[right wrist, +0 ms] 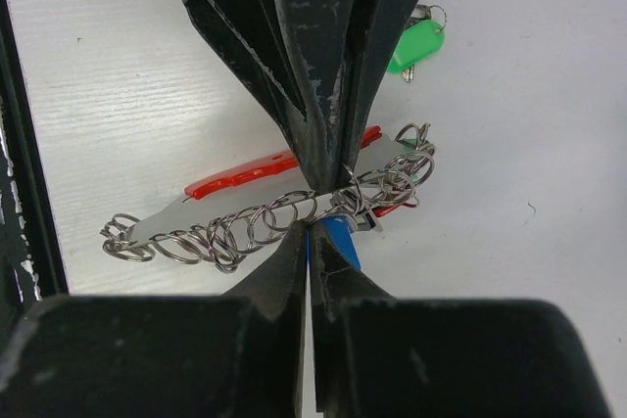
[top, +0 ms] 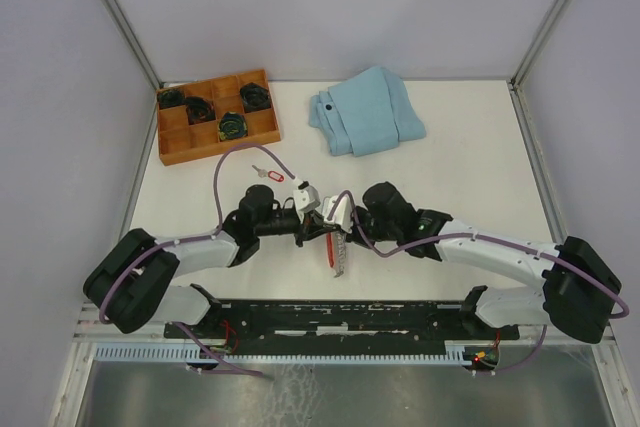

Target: Put the keys on the keyring

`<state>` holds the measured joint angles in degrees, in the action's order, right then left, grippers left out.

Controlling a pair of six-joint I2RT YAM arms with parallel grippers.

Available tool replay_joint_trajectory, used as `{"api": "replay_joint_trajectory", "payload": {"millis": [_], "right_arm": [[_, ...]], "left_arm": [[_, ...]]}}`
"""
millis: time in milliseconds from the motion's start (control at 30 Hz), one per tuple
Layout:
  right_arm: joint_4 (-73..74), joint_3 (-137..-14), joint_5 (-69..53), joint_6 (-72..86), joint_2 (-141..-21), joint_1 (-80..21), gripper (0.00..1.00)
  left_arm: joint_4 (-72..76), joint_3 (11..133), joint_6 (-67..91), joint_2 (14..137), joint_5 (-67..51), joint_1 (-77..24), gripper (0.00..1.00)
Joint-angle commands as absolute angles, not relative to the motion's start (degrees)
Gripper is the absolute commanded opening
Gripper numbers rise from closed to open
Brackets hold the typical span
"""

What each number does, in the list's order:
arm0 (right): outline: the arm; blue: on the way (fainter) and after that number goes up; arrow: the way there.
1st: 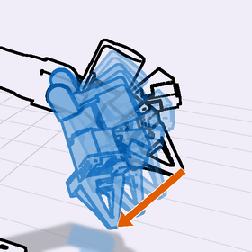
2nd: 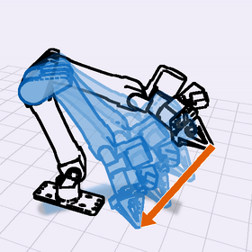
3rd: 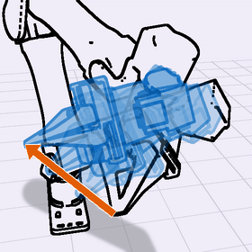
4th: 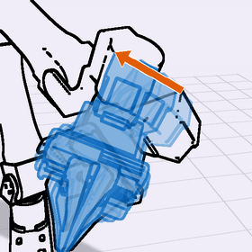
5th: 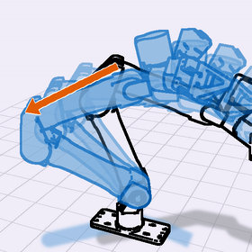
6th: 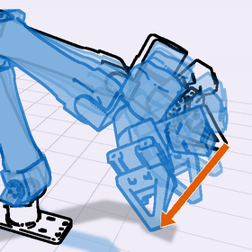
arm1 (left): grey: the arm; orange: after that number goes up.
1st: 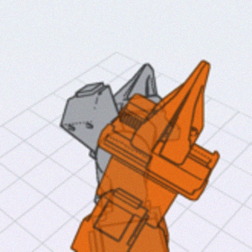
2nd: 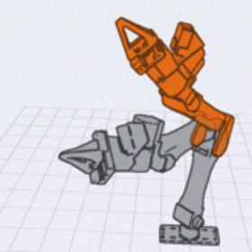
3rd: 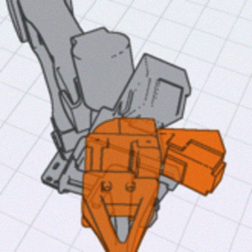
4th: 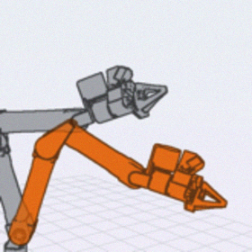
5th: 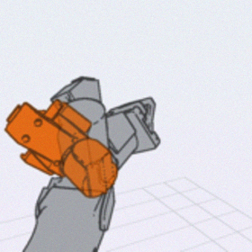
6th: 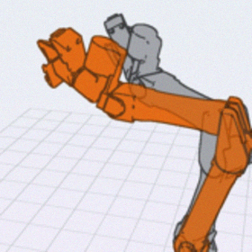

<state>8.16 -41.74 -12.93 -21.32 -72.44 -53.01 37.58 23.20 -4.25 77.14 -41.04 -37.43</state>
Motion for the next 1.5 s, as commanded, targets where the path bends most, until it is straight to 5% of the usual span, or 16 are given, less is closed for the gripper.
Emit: {"api": "replay_joint_trajectory", "payload": {"millis": [0, 133, 667, 1233, 1467], "right_arm": [[3.3, -39.8, -11.5, -19.0, -72.2, -53.0, 0.11], [-2.8, -36.4, -5.8, -16.5, -69.4, -53.1, 0.26], [-8.0, -33.3, -10.4, -14.5, -61.9, -52.9, 0.39], [-11.1, -33.1, -15.0, -12.9, -65.4, -49.5, 0.37], [-10.4, -33.3, -15.9, -12.8, -66.3, -49.1, 0.13]], "left_arm": [[48.9, 21.8, 0.7, 74.6, -41.3, -36.6, 0.03], [49.8, 21.3, 0.5, 74.7, -41.3, -36.6, 0.03], [50.0, 20.7, 0.5, 74.9, -38.8, -36.7, 0.03], [52.6, 20.0, -0.4, 75.1, -42.9, -36.7, 0.03], [53.8, 19.5, -0.2, 74.9, -42.8, -36.7, 0.03]]}}
